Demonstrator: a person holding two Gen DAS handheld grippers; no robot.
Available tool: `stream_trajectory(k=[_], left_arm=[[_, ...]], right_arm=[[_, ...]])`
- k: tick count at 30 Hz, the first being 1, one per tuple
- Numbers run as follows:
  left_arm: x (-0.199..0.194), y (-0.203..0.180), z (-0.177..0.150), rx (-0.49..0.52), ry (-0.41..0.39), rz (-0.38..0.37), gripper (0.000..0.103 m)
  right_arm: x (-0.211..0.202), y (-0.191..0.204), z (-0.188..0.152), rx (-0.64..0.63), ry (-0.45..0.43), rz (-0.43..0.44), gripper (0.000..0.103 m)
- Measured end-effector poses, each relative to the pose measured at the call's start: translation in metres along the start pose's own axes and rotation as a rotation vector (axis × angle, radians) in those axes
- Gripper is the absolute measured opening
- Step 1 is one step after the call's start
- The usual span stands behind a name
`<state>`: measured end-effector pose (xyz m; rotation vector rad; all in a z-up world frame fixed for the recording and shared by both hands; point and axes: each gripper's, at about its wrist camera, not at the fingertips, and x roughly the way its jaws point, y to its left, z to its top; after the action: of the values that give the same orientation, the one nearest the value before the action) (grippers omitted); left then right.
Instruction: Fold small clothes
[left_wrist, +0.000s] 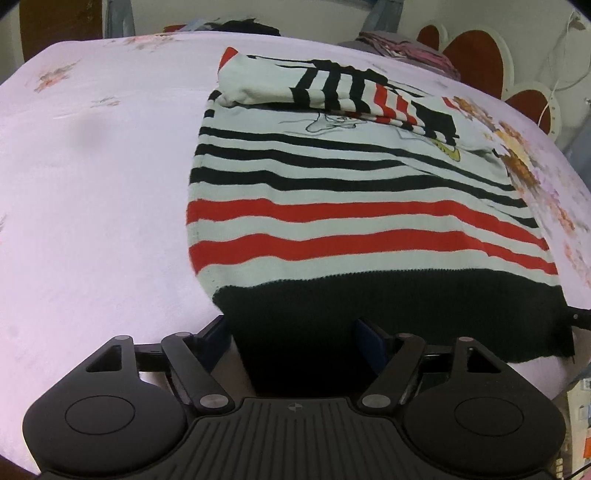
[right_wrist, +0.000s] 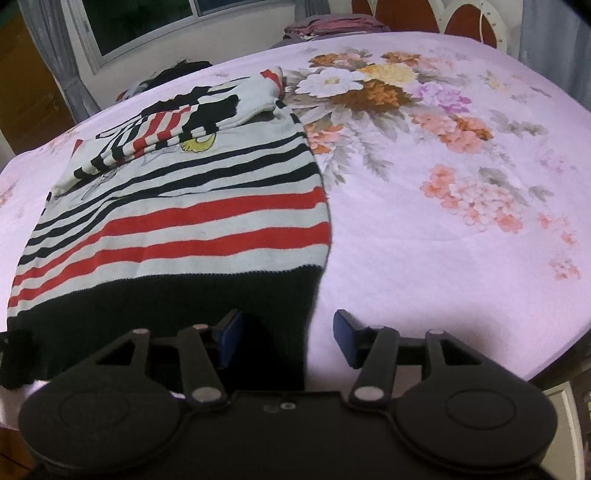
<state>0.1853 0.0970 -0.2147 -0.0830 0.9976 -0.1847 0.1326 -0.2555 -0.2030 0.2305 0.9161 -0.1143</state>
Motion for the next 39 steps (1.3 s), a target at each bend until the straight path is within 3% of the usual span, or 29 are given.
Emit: stream_trajectory(k=[3, 10, 12, 14, 17, 20, 27, 31, 34, 35, 39], left_arm=[[0.002, -0.006, 0.002, 0.015, 0.006, -0.012, 0.074], [0.007, -0.016, 0.009, 0.034, 0.018, -0.02, 0.072], [0.007, -0.016, 0.01, 0.04, 0.019, -0.017, 0.063], [0.005, -0.012, 0.012, 0.031, 0.021, -0.032, 0.044], [0.004, -0.005, 0.013, 0.0, 0.032, -0.064, 0.031], [0.002, 0.0, 0.011, -0.026, 0.041, -0.087, 0.031], [0.006, 0.006, 0.01, -0.08, 0.085, -0.136, 0.031], [0.005, 0.01, 0.011, -0.071, 0.092, -0.157, 0.029], [0.005, 0.016, 0.012, -0.064, 0.104, -0.168, 0.025], [0.005, 0.017, 0.012, -0.054, 0.109, -0.17, 0.025], [0.007, 0.015, 0.013, -0.067, 0.117, -0.168, 0.025]], right_arm=[[0.005, 0.008, 0.002, -0.024, 0.004, 0.004, 0.055], [0.013, 0.022, 0.009, -0.096, 0.028, 0.023, 0.037], [0.013, 0.018, 0.011, -0.081, 0.033, 0.035, 0.029], [0.013, 0.014, 0.014, -0.06, 0.042, 0.051, 0.023], [0.013, 0.008, 0.017, -0.033, 0.055, 0.066, 0.018], [0.012, 0.006, 0.018, -0.025, 0.075, 0.073, 0.026], [0.015, 0.006, 0.02, -0.017, 0.114, 0.082, 0.031], [0.013, 0.006, 0.021, -0.017, 0.128, 0.079, 0.02], [0.012, 0.003, 0.022, -0.017, 0.136, 0.081, 0.018], [0.012, 0.004, 0.022, -0.031, 0.138, 0.071, 0.025], [0.015, 0.008, 0.022, -0.046, 0.157, 0.075, 0.03]])
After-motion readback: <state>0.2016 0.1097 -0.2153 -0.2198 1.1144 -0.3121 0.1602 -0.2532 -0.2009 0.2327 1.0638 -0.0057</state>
